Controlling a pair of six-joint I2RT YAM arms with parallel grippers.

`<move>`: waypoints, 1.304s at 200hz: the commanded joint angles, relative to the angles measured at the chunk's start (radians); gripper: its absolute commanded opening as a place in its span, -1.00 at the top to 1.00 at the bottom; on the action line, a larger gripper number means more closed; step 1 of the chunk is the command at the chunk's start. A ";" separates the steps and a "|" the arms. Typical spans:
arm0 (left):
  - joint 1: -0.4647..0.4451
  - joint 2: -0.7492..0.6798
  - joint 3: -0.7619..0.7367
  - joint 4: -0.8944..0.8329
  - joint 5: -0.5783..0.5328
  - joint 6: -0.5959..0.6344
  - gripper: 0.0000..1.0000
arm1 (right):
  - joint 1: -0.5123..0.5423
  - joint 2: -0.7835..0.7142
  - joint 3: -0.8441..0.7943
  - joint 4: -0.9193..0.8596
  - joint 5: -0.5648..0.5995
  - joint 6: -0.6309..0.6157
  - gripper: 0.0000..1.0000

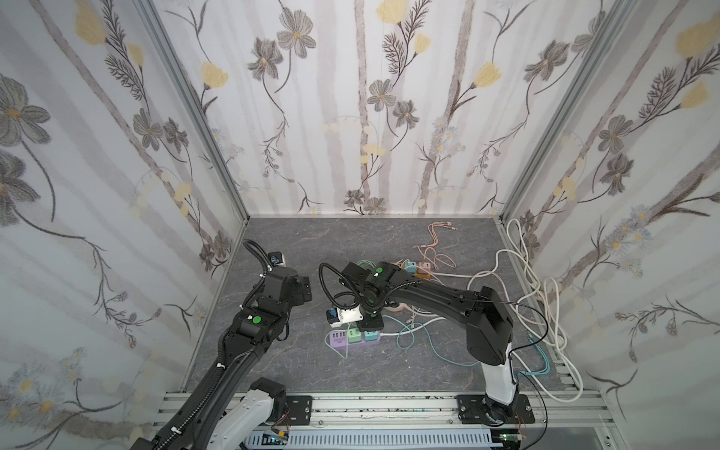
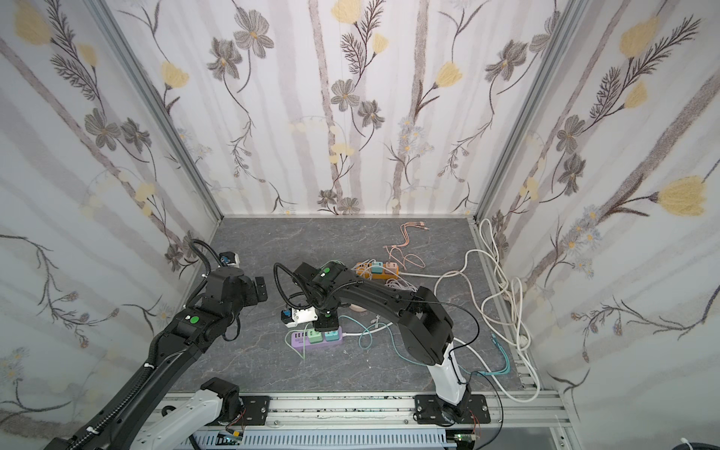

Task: Insert the plug
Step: 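Open the right gripper and lift it away from the purple strip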

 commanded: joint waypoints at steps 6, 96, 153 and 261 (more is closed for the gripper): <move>0.002 0.000 0.003 0.012 -0.006 0.003 -1.00 | -0.006 -0.018 0.000 0.007 -0.032 0.001 0.95; 0.002 0.006 -0.001 0.002 0.013 0.016 -1.00 | -0.016 -0.146 -0.057 0.208 0.182 -0.098 1.00; 0.002 0.010 -0.003 -0.001 0.022 0.018 -1.00 | -0.057 -0.179 -0.097 0.507 0.161 -0.156 0.97; 0.002 0.050 -0.012 0.001 -0.015 -0.095 -1.00 | -0.089 -0.136 -0.080 0.660 0.174 -0.003 -0.98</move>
